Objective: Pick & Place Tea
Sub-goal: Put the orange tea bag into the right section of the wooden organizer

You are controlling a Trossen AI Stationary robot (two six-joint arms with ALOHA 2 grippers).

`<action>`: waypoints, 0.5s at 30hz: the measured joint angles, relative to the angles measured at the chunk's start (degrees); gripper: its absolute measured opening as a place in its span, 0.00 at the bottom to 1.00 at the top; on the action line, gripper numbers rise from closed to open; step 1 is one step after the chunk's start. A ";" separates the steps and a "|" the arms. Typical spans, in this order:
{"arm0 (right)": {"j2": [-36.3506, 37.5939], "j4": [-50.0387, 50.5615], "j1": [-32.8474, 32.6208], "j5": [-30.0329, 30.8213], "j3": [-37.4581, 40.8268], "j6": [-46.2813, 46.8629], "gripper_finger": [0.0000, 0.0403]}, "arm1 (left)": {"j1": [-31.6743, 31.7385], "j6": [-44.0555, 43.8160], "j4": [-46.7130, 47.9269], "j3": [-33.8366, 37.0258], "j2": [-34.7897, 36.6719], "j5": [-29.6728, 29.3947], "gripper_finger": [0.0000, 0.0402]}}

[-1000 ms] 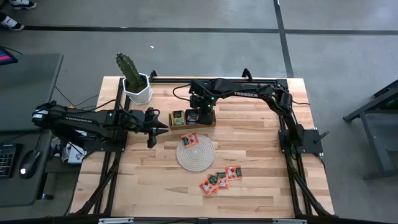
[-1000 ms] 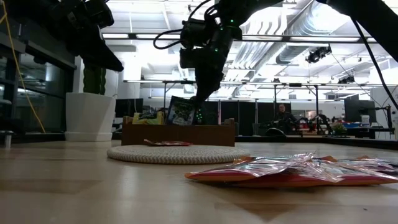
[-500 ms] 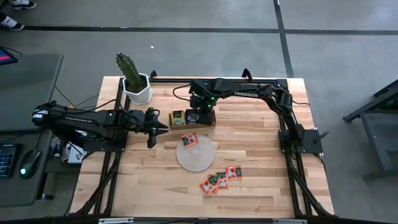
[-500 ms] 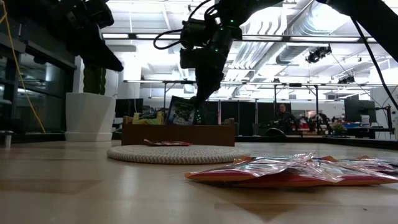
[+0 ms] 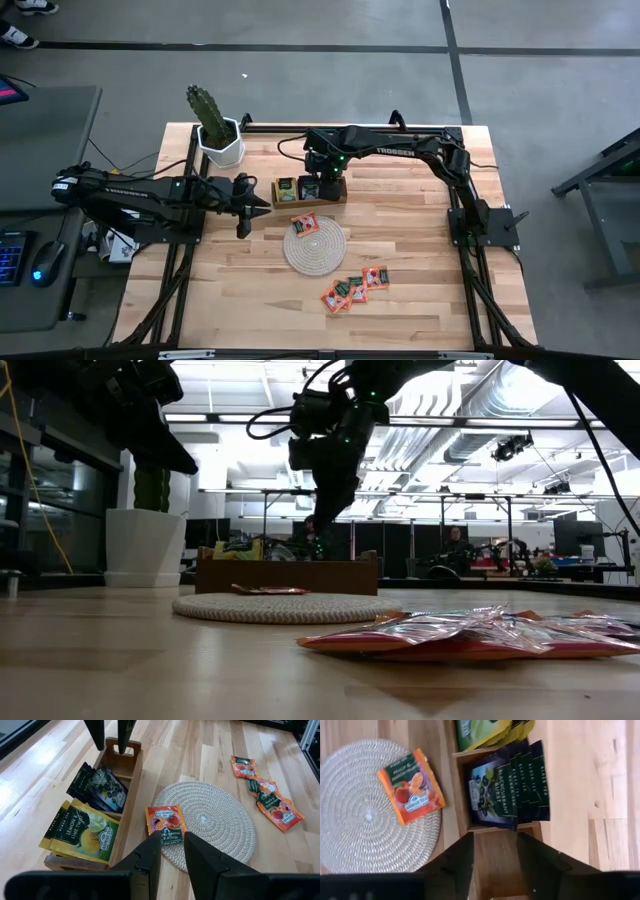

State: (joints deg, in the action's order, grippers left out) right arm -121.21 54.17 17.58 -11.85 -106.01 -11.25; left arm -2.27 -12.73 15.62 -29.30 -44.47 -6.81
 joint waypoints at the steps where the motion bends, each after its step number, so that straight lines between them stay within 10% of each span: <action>1: 0.08 0.02 0.05 0.34 -0.07 0.73 0.39 | -0.02 0.00 -0.01 0.00 0.00 0.00 0.21; 15: 3.79 1.88 -5.45 -1.95 0.07 4.90 0.38 | -0.02 -0.65 -0.52 0.00 -3.11 0.00 0.21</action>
State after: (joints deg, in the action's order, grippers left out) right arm -117.42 56.05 12.13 -13.80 -105.94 -6.35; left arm -2.28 -13.38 15.10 -29.30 -47.58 -6.81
